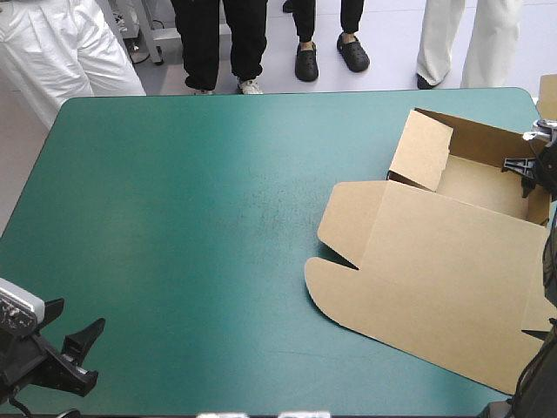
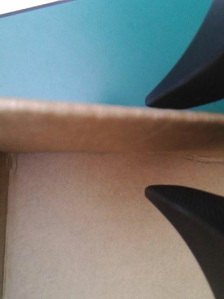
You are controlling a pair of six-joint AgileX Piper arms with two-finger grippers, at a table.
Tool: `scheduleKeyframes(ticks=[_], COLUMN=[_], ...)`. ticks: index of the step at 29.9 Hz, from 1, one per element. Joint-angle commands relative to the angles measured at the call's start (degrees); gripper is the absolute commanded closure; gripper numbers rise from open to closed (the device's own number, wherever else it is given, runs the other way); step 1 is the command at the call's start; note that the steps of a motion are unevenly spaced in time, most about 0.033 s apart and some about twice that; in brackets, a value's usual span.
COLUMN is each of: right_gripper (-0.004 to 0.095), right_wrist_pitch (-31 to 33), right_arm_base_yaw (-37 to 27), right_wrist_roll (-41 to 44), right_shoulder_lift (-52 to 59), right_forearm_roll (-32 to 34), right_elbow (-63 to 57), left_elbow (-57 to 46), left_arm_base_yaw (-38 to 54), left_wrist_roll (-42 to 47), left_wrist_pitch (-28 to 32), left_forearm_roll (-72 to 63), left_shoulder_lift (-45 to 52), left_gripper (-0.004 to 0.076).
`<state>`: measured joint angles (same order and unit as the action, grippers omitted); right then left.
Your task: Fold the box
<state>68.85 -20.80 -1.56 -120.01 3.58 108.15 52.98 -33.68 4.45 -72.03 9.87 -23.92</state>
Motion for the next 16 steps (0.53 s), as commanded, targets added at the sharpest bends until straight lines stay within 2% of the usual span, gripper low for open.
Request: scheduleKeyframes(ticks=[1,3,11,16], right_gripper=[0.029,0.0263,0.0263,0.0264], right_wrist_pitch=[-0.6,-0.6,-1.7,-1.4], right_arm_base_yaw=[-0.2,-0.2,-0.2,-0.2], right_wrist_roll=[-0.7,-0.7,-0.2,0.1], right_shoulder_lift=[3.5,3.8,9.3,14.0], right_forearm_roll=[0.4,0.4,4.0,3.4], right_elbow=[1.3,1.3,1.3,1.3], left_elbow=[1.4,1.4,1.4,1.4], left_arm_base_yaw=[-0.2,-0.2,-0.2,-0.2], left_wrist_roll=[0.0,0.0,0.0,0.0], left_wrist_pitch=[1.7,1.8,2.5,2.6], left_forearm_roll=[0.2,0.2,1.7,3.3], left_shoulder_lift=[-0.6,-0.6,-0.6,-0.6], left_gripper=[0.0274,0.0274,0.0274,0.0274])
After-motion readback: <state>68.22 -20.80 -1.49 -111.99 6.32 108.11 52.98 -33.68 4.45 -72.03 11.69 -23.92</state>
